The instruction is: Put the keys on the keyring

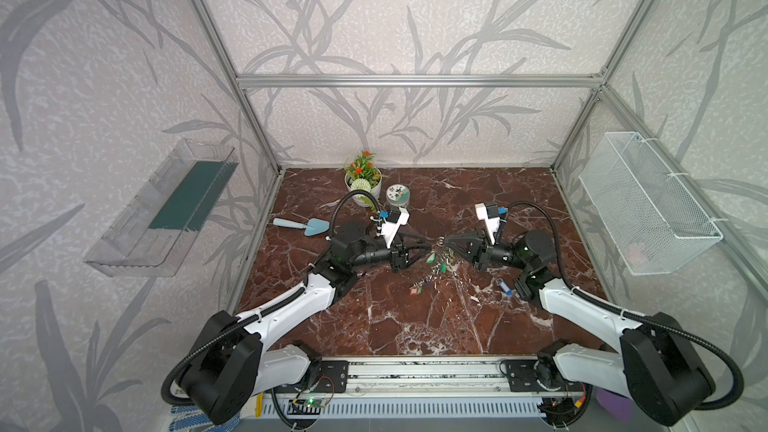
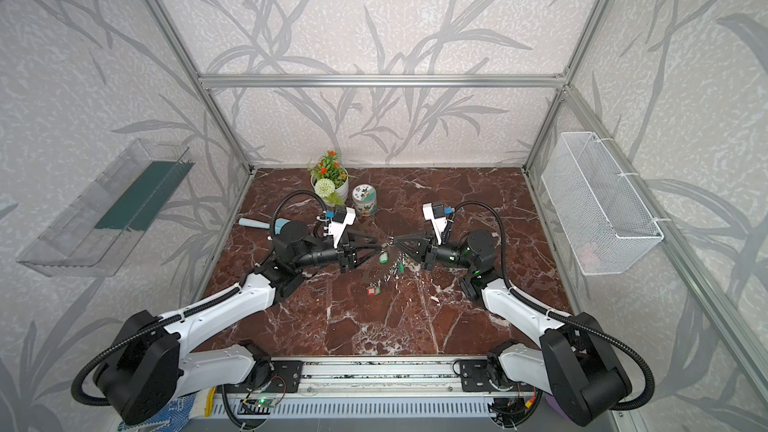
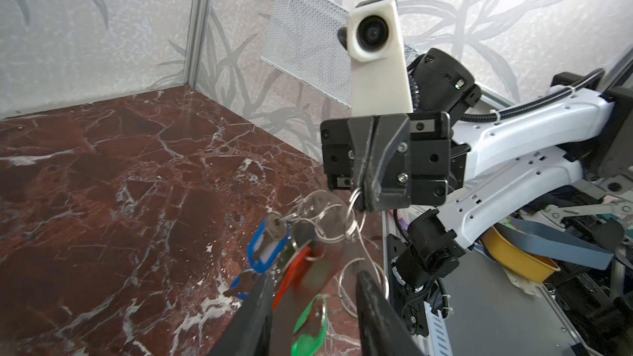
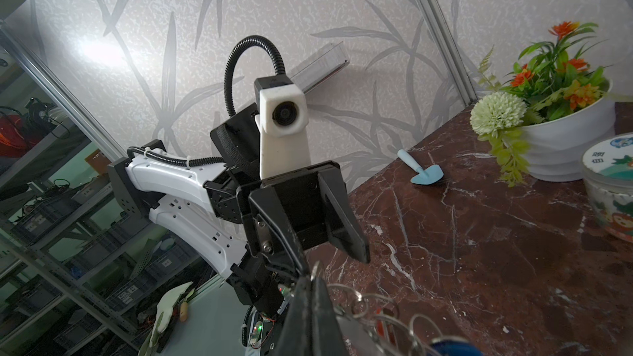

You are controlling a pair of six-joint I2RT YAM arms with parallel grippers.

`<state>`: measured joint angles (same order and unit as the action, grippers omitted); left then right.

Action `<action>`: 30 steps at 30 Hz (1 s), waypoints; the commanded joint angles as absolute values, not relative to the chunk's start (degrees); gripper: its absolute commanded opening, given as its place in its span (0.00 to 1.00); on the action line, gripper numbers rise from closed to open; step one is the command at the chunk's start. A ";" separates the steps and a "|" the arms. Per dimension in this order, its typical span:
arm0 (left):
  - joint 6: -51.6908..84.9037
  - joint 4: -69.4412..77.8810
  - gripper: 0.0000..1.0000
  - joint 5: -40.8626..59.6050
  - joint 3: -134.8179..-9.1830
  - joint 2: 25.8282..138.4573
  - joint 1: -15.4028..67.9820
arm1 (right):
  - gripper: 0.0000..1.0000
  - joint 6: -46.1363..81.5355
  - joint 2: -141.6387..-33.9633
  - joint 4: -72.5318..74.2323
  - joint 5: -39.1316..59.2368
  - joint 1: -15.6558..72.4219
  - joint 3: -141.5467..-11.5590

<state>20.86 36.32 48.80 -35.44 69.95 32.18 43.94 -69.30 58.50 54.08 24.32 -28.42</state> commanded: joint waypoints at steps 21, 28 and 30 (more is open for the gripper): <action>28.13 56.79 0.34 50.24 -34.62 75.50 36.35 | 0.00 52.83 -72.80 74.02 56.71 24.50 -31.06; 29.40 57.15 0.20 50.95 -35.33 76.64 36.42 | 0.00 52.34 -73.12 73.48 56.78 24.52 -31.03; 29.49 56.95 0.17 51.14 -35.55 76.65 36.38 | 0.00 52.14 -73.15 73.28 56.80 24.52 -31.11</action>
